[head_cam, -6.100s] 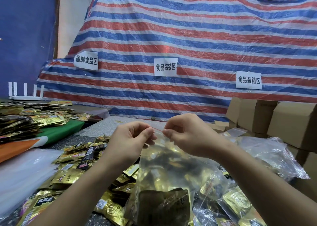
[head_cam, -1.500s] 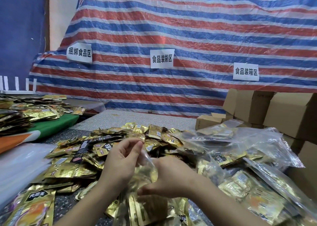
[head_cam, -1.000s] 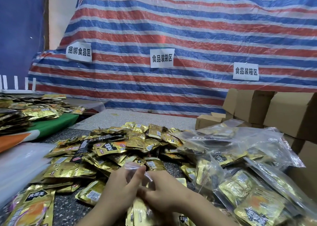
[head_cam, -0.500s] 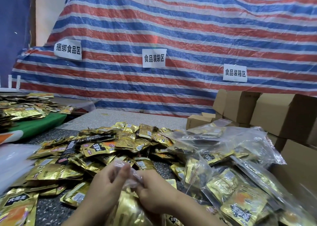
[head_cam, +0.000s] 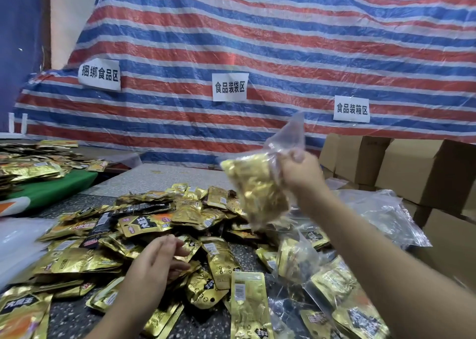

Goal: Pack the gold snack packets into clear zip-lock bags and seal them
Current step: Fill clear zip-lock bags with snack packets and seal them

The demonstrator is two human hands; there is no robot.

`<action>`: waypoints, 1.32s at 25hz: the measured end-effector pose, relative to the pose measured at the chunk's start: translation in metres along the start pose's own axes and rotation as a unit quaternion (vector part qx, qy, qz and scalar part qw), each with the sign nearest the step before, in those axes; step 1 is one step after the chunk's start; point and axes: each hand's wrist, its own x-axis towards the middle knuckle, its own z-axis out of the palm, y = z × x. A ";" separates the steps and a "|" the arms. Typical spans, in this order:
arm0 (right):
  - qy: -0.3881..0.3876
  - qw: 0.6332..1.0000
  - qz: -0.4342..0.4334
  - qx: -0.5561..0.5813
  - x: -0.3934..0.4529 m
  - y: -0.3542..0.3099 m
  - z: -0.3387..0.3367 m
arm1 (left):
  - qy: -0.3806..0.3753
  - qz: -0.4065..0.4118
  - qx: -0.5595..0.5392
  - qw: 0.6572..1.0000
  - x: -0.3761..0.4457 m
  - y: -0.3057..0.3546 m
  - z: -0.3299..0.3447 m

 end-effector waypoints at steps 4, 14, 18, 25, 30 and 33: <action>0.193 0.980 -0.026 0.045 0.063 -0.006 -0.047 | -0.021 0.006 0.063 0.998 -0.004 -0.002 0.002; -0.131 0.729 -0.086 -0.666 0.064 0.102 -0.097 | -0.024 0.013 0.141 0.990 -0.007 -0.005 0.003; -0.162 0.724 -0.065 -0.668 0.070 0.096 -0.098 | -0.030 0.014 0.145 0.989 -0.008 -0.004 0.002; -0.136 0.693 -0.009 -0.708 0.067 0.098 -0.104 | -0.036 0.012 0.147 0.988 -0.009 -0.004 0.002; -0.089 0.675 -0.088 -0.727 0.064 0.101 -0.097 | -0.038 0.013 0.144 0.989 -0.010 -0.004 0.002; -0.081 0.680 -0.117 -0.719 0.063 0.102 -0.093 | -0.036 0.015 0.143 0.989 -0.010 -0.004 0.002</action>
